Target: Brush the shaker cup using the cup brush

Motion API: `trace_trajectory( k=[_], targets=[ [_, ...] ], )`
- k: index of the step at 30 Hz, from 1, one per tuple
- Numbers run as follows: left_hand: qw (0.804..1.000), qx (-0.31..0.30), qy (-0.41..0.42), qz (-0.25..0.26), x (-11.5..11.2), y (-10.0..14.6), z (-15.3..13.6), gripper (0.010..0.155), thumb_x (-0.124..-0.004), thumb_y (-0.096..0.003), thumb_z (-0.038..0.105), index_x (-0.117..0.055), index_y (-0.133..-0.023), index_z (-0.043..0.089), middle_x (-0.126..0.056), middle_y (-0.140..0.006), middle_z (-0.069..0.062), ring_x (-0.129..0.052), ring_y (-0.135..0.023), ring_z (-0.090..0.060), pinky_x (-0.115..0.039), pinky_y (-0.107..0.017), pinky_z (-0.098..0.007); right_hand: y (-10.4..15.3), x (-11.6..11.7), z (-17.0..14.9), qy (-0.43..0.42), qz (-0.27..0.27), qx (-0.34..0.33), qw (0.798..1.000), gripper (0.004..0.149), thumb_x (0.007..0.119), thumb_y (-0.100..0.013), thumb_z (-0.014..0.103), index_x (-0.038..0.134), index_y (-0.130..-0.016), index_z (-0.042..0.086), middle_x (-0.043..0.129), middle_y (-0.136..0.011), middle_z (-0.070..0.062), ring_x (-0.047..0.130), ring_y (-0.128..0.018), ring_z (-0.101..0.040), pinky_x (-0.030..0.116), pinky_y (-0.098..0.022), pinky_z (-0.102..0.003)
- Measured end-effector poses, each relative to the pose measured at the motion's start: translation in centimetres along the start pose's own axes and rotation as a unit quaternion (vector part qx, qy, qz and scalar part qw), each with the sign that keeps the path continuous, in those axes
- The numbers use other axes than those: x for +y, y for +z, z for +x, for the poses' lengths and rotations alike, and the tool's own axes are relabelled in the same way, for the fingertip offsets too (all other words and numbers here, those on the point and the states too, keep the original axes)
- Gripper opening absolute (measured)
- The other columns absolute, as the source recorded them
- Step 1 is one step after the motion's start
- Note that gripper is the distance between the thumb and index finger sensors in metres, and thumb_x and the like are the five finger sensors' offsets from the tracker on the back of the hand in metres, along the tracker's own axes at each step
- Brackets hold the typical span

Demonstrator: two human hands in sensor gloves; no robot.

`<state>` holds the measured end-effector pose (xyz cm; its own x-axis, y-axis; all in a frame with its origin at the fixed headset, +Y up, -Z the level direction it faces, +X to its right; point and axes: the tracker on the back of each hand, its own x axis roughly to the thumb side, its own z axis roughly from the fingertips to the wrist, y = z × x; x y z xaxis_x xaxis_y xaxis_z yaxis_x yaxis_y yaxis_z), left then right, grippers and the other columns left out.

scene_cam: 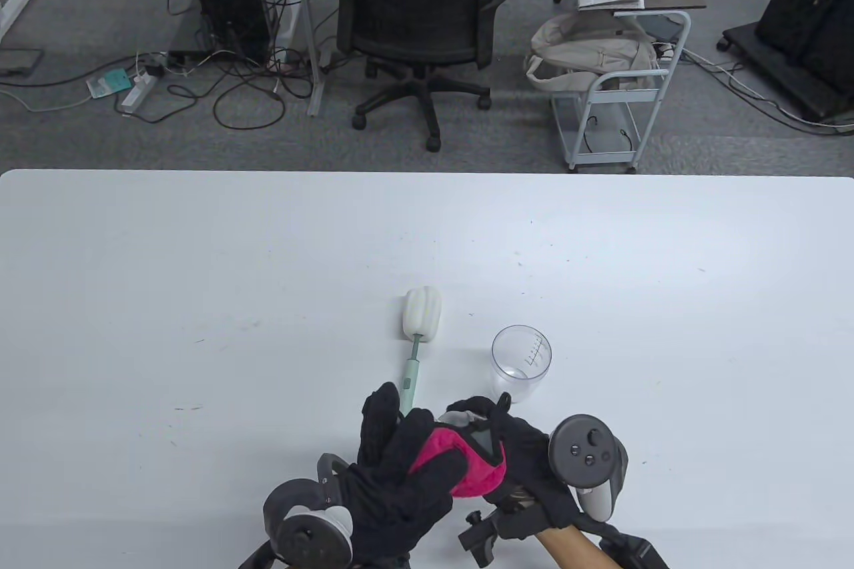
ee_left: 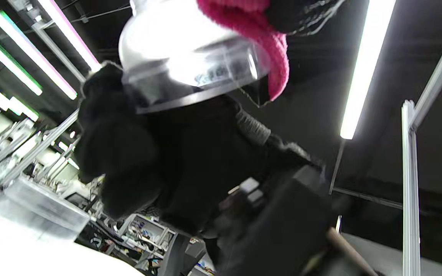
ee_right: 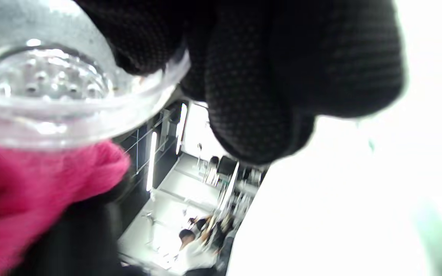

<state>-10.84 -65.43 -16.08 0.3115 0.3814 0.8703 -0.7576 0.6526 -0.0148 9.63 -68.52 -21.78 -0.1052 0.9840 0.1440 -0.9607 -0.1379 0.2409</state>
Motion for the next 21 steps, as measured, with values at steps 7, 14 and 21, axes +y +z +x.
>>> trace_trajectory(
  k=[7, 14, 21],
  targets=[
    [0.994, 0.039, 0.102, 0.011, -0.8, -0.2, -0.8, 0.072, -0.056, -0.0611, 0.049, 0.003, -0.103, 0.049, 0.025, -0.107, -0.003, 0.011, -0.105, -0.047, -0.025, -0.078, -0.068, -0.1, 1.7, -1.4, -0.131, 0.092, 0.003, 0.987, 0.036, 0.064, -0.062, 0.040, 0.062, -0.091, 0.019, 0.084, -0.074, -0.004, 0.103, -0.052, -0.017, 0.095, -0.038, -0.026],
    [0.917, 0.112, 0.373, 0.082, -0.9, 0.6, -3.4, 0.078, -0.058, -0.0615, 0.056, 0.005, -0.105, 0.042, -0.012, -0.121, -0.016, -0.021, -0.113, -0.051, -0.034, -0.077, -0.068, 0.3, 1.6, -0.1, -0.002, 0.026, -0.105, 0.994, 0.036, 0.064, -0.061, 0.037, 0.061, -0.091, 0.017, 0.083, -0.074, -0.006, 0.102, -0.053, -0.018, 0.094, -0.039, -0.027],
    [0.808, 0.252, 0.523, 0.097, -0.5, 2.3, -5.9, 0.075, -0.066, -0.0606, 0.067, -0.037, -0.114, 0.024, -0.063, -0.110, -0.019, -0.055, -0.104, -0.057, -0.055, -0.067, -0.074, 0.8, 1.3, 2.1, 0.229, -0.047, -0.229, 0.945, 0.035, 0.068, -0.058, 0.032, 0.067, -0.088, 0.014, 0.086, -0.069, -0.012, 0.103, -0.046, -0.024, 0.094, -0.032, -0.031]
  ],
)
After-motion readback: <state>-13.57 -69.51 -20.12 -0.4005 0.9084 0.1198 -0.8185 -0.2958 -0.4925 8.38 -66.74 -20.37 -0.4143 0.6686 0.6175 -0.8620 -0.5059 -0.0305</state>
